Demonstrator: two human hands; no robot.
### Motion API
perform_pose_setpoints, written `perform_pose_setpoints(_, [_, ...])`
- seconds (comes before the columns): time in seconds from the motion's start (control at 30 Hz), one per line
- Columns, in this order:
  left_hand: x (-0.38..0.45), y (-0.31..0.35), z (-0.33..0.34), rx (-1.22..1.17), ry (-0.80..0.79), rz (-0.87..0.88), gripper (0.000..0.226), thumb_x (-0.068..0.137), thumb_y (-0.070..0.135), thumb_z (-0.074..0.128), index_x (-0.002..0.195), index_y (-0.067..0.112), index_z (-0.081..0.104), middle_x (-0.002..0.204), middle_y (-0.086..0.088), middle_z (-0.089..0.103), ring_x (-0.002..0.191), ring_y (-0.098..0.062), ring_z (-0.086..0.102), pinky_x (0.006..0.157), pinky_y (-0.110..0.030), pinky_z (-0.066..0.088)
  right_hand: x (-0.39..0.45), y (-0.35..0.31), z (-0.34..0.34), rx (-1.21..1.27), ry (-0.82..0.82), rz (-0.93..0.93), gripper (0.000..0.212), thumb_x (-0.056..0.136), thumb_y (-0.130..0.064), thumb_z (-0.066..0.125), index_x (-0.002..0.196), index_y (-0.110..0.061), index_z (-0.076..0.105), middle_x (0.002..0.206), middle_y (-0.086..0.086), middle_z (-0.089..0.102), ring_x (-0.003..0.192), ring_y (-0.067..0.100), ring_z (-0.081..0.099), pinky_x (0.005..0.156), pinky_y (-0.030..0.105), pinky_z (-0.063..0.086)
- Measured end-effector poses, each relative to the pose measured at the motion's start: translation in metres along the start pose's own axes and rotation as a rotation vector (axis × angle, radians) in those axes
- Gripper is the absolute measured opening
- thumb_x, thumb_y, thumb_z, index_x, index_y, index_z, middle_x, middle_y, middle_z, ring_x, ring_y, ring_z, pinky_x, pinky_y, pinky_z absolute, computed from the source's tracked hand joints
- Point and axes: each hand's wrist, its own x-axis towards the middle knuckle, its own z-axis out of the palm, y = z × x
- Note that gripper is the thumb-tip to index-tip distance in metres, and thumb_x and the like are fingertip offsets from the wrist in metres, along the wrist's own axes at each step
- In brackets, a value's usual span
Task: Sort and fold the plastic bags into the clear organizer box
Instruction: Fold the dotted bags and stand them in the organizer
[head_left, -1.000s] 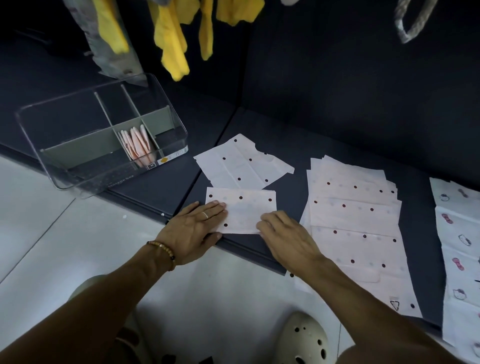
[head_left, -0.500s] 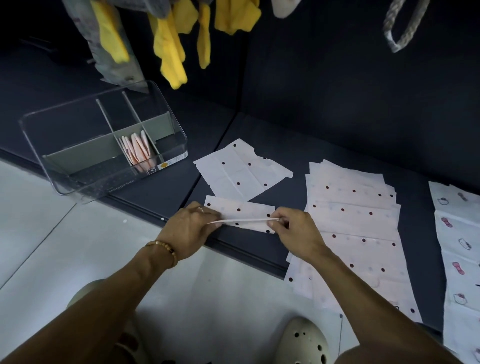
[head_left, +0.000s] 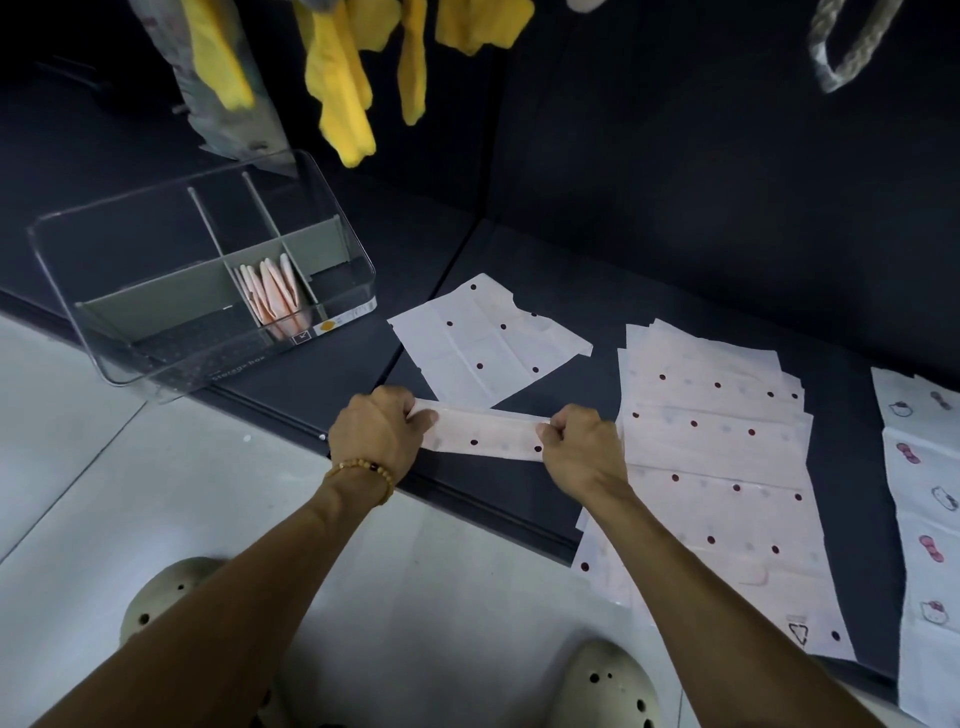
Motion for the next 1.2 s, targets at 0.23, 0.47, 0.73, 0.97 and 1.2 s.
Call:
perform_pose_setpoints(0.23, [0.006, 0.0, 0.002, 0.152, 0.037, -0.023, 0.033, 0.087, 0.051, 0.057, 0.085, 0.019, 0.063, 0.076, -0.003, 0.06, 0.067, -0.022, 0.056, 0.062, -0.032, 0.051, 0.002, -0.005, -0.001, -0.062, -0.008, 0.033, 0.023, 0.096, -0.029, 0.053, 0.104, -0.01, 0.063, 0.103, 0.01, 0.067, 0.097, 0.03, 0.061, 0.077, 0.034, 0.048])
perform_pose_setpoints(0.47, [0.0, -0.017, 0.001, 0.197, 0.126, 0.587, 0.025, 0.078, 0.011, 0.072, 0.102, 0.01, 0.068, 0.109, -0.008, 0.065, 0.1, -0.03, 0.06, 0.078, -0.039, 0.053, 0.006, -0.007, -0.003, -0.047, -0.024, 0.067, 0.023, 0.094, -0.03, 0.057, 0.104, -0.011, 0.064, 0.106, 0.008, 0.068, 0.098, 0.027, 0.063, 0.082, 0.035, 0.053])
perform_pose_setpoints(0.73, [0.002, -0.039, 0.003, 0.28, -0.034, 0.835, 0.041, 0.093, 0.019, 0.059, 0.132, 0.008, 0.054, 0.14, -0.008, 0.049, 0.131, -0.028, 0.045, 0.11, -0.042, 0.029, -0.025, -0.023, 0.014, -0.362, 0.232, -0.479, 0.032, 0.091, -0.028, 0.055, 0.116, -0.009, 0.06, 0.125, 0.011, 0.057, 0.118, 0.033, 0.05, 0.093, 0.04, 0.045])
perform_pose_setpoints(0.97, [-0.002, -0.042, 0.005, 0.218, -0.048, 0.794, 0.049, 0.093, 0.02, 0.058, 0.14, 0.012, 0.044, 0.145, -0.005, 0.043, 0.137, -0.024, 0.036, 0.113, -0.041, 0.018, -0.032, -0.029, 0.053, -0.501, -0.201, -0.698, 0.076, 0.097, -0.058, 0.014, 0.152, -0.01, -0.009, 0.159, 0.004, -0.019, 0.145, 0.014, -0.022, 0.119, 0.032, -0.011])
perform_pose_setpoints(1.2, [0.0, -0.044, 0.01, 0.215, -0.07, 0.722, 0.047, 0.1, 0.033, 0.037, 0.145, 0.019, 0.034, 0.152, 0.005, 0.03, 0.143, -0.014, 0.023, 0.115, -0.028, 0.0, -0.026, 0.026, 0.016, -0.601, -0.153, -0.638, 0.074, 0.094, -0.059, 0.002, 0.153, -0.015, -0.008, 0.159, -0.002, -0.018, 0.146, 0.012, -0.017, 0.119, 0.034, -0.008])
